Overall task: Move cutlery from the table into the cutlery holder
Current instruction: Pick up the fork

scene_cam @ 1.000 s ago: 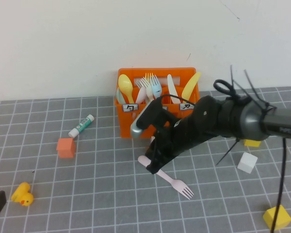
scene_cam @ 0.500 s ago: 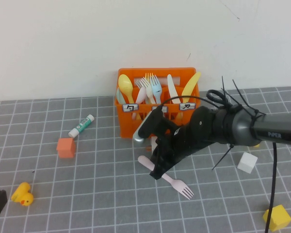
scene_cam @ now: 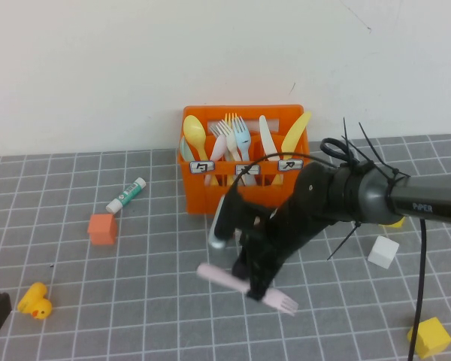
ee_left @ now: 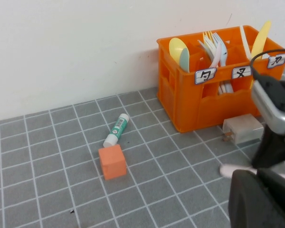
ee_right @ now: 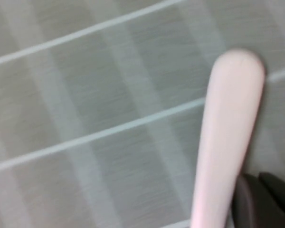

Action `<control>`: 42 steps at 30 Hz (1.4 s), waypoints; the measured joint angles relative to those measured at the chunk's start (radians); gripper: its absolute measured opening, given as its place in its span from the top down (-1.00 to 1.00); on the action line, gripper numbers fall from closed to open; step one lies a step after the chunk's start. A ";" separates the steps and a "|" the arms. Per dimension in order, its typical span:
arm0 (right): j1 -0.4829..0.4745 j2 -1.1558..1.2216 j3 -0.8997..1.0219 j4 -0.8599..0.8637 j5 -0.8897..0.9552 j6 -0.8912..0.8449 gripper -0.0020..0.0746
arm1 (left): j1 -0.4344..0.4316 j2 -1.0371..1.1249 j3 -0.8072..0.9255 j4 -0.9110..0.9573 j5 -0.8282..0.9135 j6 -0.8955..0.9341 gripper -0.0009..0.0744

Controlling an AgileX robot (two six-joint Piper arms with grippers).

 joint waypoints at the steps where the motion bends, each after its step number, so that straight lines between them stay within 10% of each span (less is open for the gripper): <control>1: 0.000 0.000 0.000 0.015 0.049 -0.042 0.95 | 0.000 0.000 0.000 0.000 -0.002 0.000 0.97; 10: 0.000 0.000 0.000 -0.056 0.436 -0.153 0.95 | 0.000 0.000 0.000 0.000 -0.008 0.000 0.98; 28: 0.162 -0.139 0.035 -0.027 0.405 -0.105 0.95 | 0.000 0.000 0.000 0.000 -0.014 0.000 0.98; 42: 0.197 -0.076 0.047 -0.622 0.343 0.455 0.95 | 0.000 0.000 0.000 0.000 -0.014 -0.003 0.98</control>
